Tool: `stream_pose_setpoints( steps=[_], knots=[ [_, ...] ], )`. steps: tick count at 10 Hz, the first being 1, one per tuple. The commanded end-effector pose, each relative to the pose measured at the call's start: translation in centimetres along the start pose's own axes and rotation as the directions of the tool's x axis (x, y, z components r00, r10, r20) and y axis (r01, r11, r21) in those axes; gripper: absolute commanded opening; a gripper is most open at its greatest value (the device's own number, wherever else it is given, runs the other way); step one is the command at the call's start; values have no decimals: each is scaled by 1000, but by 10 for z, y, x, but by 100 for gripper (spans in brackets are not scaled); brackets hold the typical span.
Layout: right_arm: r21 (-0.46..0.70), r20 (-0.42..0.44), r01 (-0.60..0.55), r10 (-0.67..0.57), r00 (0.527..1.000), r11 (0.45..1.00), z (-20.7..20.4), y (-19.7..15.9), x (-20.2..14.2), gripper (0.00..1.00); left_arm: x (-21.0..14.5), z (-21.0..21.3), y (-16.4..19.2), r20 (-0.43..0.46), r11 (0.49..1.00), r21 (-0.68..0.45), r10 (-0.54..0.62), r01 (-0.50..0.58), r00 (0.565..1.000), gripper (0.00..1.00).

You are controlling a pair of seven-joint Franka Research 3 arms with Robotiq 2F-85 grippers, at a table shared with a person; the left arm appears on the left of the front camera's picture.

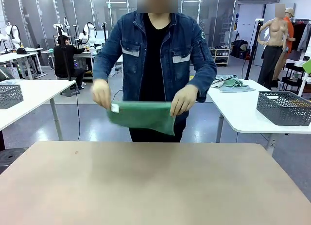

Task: Fold the towels and place them in the basket.
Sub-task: When a person lays out a Towel with hook on the table, fold it in half twice.

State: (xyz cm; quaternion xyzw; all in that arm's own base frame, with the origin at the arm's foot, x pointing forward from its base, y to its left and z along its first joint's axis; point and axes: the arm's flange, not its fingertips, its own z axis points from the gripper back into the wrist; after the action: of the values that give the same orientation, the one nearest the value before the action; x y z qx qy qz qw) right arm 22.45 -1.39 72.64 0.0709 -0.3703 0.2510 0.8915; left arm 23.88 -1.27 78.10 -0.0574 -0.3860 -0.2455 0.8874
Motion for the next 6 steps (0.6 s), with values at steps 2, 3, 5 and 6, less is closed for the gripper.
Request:
stream_pose_setpoints(
  steps=[2,3,5,6],
  knots=[
    [1,-2,-1,1,1000,1000,-1,0,1,100,1,0,0,1,1000,-6,-8,8,1000,100],
    [1,-2,-1,1,1000,1000,-1,0,1,100,1,0,0,1,1000,-6,-8,8,1000,100],
    [1,-2,-1,1,1000,1000,-1,0,1,100,1,0,0,1,1000,-6,-8,8,1000,100],
    [1,-2,-1,1,1000,1000,-1,0,1,100,1,0,0,1,1000,-6,-8,8,1000,100]
  ],
)
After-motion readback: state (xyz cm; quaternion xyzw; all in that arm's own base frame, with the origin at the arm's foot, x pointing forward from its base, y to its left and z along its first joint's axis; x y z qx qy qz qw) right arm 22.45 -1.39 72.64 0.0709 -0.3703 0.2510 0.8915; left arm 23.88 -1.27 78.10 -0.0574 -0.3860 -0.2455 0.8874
